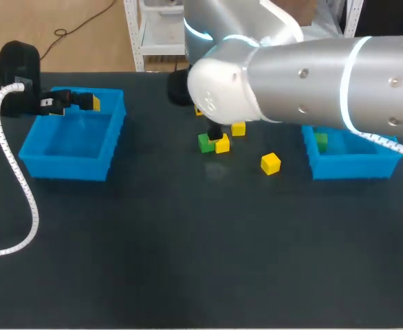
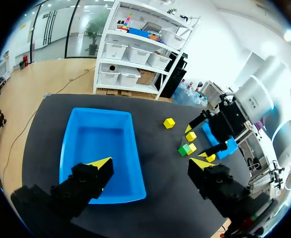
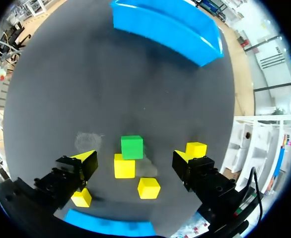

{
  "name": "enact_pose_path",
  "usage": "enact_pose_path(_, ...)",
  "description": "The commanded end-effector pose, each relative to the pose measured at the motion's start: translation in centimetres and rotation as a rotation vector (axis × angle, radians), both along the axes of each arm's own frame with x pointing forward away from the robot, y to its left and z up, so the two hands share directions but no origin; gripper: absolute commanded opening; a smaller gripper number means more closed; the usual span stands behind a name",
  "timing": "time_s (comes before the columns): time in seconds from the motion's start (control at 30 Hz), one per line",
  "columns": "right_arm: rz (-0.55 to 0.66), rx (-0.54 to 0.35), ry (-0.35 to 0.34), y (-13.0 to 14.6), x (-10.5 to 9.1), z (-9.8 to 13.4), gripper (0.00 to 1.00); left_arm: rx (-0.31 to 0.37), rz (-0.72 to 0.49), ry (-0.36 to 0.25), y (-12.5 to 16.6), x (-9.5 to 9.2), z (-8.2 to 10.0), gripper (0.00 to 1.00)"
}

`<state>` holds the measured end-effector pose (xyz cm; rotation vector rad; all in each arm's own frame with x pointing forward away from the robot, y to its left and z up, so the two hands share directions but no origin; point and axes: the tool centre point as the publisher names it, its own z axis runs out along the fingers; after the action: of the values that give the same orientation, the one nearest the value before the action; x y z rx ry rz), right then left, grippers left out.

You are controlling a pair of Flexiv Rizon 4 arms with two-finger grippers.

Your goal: Put the green cubes in the right bin and the yellow cubes in the left bin.

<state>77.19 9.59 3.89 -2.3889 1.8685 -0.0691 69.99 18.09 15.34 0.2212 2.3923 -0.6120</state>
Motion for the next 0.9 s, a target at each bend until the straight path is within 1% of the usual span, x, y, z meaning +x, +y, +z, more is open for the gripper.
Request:
enact_pose_path(0.03, -0.002, -0.020, 0.096, 0.3, 0.5, -0.5, 1.00, -0.012, -0.008, -0.008, 0.3, 0.0, -0.2, 1.00)
enact_pose_path(0.47, -0.031, -0.002, 0.110, 0.1, -0.4, -1.9, 1.00, -0.012, -0.008, -0.008, 0.3, 0.0, -0.2, 1.00)
enact_pose_path(0.9, -0.049, 0.006, 0.096, -0.1, -1.1, -3.0, 1.00, -0.012, -0.008, -0.008, 0.3, 0.0, -0.2, 1.00)
